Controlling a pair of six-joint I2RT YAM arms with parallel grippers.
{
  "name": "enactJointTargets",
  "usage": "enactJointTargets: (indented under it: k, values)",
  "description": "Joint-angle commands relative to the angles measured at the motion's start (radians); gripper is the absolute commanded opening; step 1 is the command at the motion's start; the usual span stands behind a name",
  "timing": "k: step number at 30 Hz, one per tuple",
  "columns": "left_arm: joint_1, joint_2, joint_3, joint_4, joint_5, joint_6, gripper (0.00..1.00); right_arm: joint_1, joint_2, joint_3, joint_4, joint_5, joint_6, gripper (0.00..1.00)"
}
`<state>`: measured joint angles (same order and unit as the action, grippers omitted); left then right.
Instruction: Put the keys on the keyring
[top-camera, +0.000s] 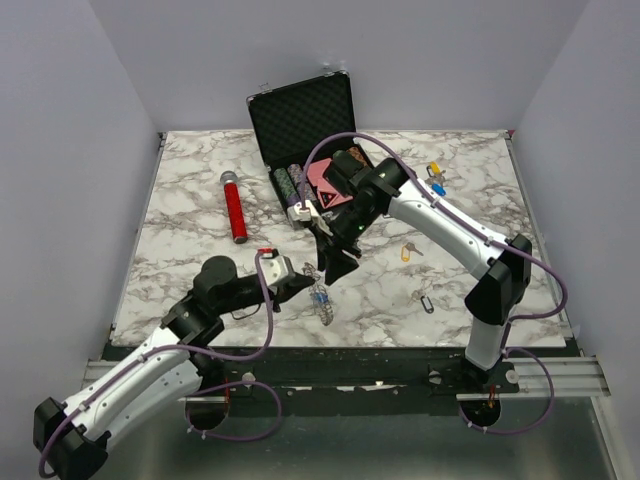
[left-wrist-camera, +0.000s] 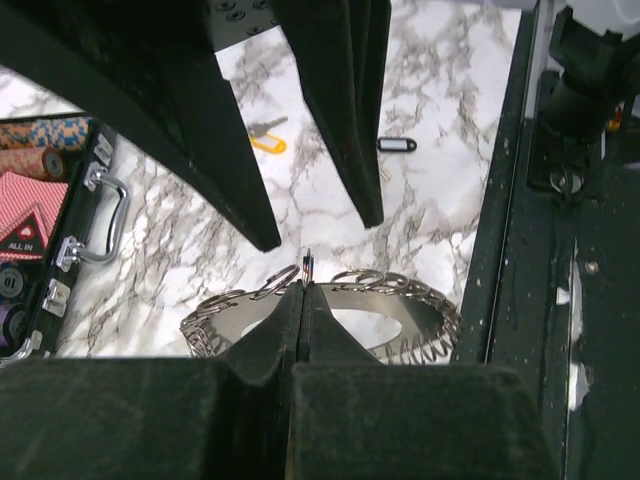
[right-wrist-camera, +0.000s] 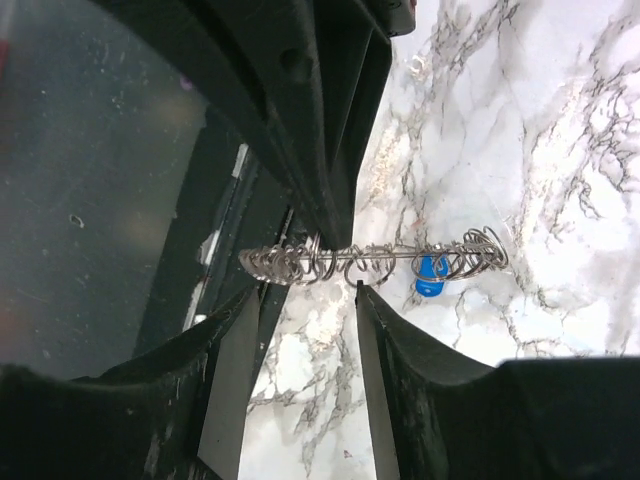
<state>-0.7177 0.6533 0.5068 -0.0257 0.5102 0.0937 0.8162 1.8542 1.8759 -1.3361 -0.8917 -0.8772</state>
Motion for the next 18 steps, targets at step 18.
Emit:
enactJointTargets:
  k: [18]
  values:
    - [0.027,-0.178,-0.407,0.831,-0.073,-0.489,0.0,-0.051,-0.125,-0.205,0.155,-0.325,-0.1,0.52]
